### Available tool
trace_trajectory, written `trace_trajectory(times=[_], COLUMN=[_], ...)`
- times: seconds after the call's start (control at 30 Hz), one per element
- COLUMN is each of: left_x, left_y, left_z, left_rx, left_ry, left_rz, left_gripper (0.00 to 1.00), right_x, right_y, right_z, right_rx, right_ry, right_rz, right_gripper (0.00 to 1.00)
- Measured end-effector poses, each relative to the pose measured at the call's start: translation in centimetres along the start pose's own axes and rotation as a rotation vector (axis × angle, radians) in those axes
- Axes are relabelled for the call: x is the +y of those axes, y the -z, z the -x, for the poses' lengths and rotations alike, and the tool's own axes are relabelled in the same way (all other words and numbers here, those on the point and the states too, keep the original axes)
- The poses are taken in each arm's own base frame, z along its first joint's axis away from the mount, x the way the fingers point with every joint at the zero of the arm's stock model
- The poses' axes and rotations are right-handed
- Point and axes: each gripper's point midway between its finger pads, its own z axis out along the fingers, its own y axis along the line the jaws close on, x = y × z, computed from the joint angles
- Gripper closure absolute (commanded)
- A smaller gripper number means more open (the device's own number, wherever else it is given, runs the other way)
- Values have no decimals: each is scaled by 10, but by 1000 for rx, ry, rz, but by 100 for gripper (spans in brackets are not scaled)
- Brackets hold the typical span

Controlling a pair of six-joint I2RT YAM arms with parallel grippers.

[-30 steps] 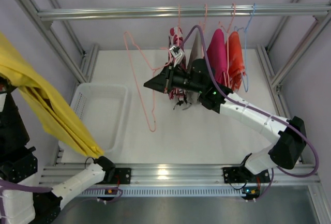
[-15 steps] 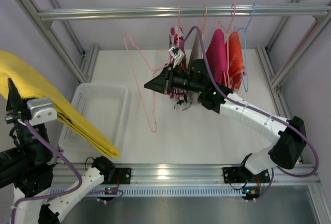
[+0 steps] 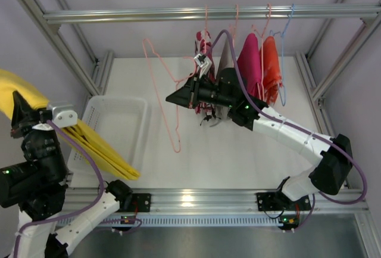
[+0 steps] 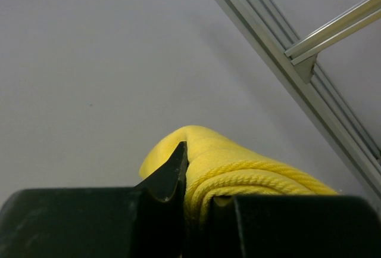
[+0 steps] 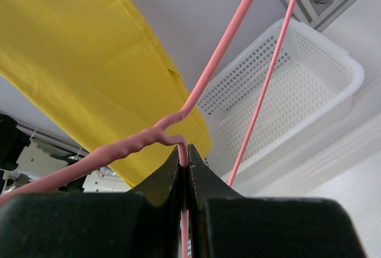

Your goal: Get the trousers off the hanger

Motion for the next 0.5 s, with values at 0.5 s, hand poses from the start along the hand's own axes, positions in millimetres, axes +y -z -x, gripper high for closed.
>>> trace_trajectory(times=[0.5], left_x=[-78], left_y=[-9], left_z=[-21], left_rx=[134], left_ry=[-215], left_rz=[-157], left_gripper=[100], right_x=[-7], right_y=[-7], right_z=[-4], right_rx=[15], right_ry=[-13], right_rz=[-13], right_gripper=[100])
